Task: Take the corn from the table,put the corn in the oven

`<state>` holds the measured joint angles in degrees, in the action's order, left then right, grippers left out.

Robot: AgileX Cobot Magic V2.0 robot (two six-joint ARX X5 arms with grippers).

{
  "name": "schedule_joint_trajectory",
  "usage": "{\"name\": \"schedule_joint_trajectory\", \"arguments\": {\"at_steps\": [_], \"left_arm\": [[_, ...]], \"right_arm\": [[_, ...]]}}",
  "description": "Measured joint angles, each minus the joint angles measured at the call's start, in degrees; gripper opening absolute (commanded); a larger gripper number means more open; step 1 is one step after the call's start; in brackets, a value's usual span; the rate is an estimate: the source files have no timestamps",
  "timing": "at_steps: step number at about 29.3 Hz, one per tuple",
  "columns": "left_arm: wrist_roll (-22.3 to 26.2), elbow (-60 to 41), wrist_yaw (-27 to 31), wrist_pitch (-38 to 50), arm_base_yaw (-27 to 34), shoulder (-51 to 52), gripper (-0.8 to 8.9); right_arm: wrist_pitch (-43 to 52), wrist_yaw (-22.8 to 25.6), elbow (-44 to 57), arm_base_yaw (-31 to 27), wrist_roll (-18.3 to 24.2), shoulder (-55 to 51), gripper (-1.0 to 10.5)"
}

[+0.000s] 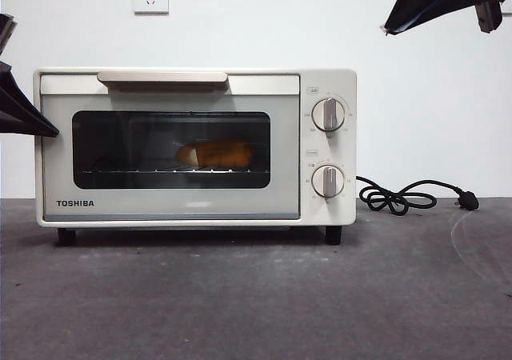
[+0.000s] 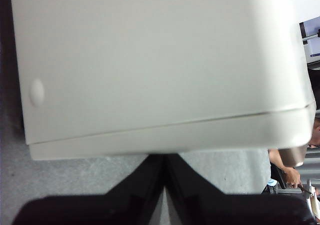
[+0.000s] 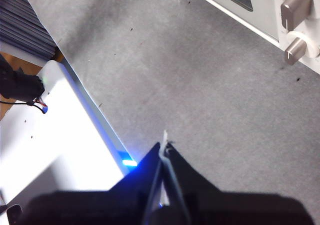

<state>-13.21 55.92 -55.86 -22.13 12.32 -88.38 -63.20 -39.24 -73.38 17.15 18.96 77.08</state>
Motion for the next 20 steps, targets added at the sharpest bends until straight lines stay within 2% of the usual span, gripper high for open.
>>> {"name": "schedule_joint_trajectory", "arguments": {"at_steps": [7, 11, 20], "left_arm": [[0.02, 0.07, -0.90, -0.48, -0.20, 0.04, -0.08], [0.87, 0.28, -0.90, -3.85, -1.05, 1.81, -0.08], [3.48, 0.42, 3.15, -10.95, -5.95, 18.03, -0.08]], "right_arm": [[0.00, -0.02, 0.00, 0.00, 0.15, 0.00, -0.2], [0.00, 0.00, 0.00, 0.00, 0.15, 0.00, -0.2], [0.02, 0.00, 0.00, 0.00, 0.13, 0.00, -0.2]]}}
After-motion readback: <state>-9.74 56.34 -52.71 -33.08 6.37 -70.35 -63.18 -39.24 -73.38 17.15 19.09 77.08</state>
